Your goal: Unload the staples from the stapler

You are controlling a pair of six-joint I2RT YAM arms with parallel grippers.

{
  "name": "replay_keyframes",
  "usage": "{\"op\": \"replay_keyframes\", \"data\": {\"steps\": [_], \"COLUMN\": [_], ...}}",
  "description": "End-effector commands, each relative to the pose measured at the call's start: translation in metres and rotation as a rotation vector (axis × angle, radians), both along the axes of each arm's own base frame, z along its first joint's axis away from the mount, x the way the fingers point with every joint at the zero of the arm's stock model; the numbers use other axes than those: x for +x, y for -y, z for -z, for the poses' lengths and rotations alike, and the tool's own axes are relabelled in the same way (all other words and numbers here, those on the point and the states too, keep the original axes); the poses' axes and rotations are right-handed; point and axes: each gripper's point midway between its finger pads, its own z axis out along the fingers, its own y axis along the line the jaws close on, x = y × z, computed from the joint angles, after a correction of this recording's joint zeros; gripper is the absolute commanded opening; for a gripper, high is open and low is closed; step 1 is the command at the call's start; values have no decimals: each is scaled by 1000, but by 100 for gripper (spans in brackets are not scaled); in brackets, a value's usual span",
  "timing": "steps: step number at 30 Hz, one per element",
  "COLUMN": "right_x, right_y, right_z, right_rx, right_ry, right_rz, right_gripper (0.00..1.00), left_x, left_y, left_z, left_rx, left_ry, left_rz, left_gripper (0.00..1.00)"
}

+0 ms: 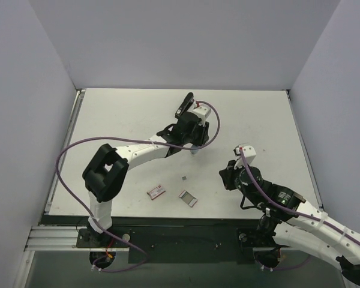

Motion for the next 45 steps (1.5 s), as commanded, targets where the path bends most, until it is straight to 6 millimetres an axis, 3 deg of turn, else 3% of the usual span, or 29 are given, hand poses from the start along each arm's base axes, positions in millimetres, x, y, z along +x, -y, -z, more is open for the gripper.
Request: {"op": "replay_keyframes", "data": {"steps": [1, 8, 16, 27, 38, 45], "right_x": [2, 0, -1, -6, -9, -11], "right_y": [15, 20, 22, 27, 31, 32], "right_z": [6, 14, 16, 19, 20, 18], "right_rx": [10, 11, 19, 14, 20, 28], "right_ry": [-8, -24, -28, -37, -44, -46], "right_rz": [87, 106, 116, 113, 120, 120], "right_gripper": [0, 0, 0, 0, 0, 4], "left_x": [26, 26, 30, 14, 2, -2], "left_y": [33, 70, 88, 102, 105, 105], "left_z": [-31, -10, 22, 56, 66, 61], "left_rx": [-119, -116, -63, -33, -20, -33], "left_ry": [84, 80, 101, 104, 112, 122], "left_rz": [8, 35, 11, 35, 61, 79], "left_gripper": [0, 0, 1, 19, 39, 48]}}
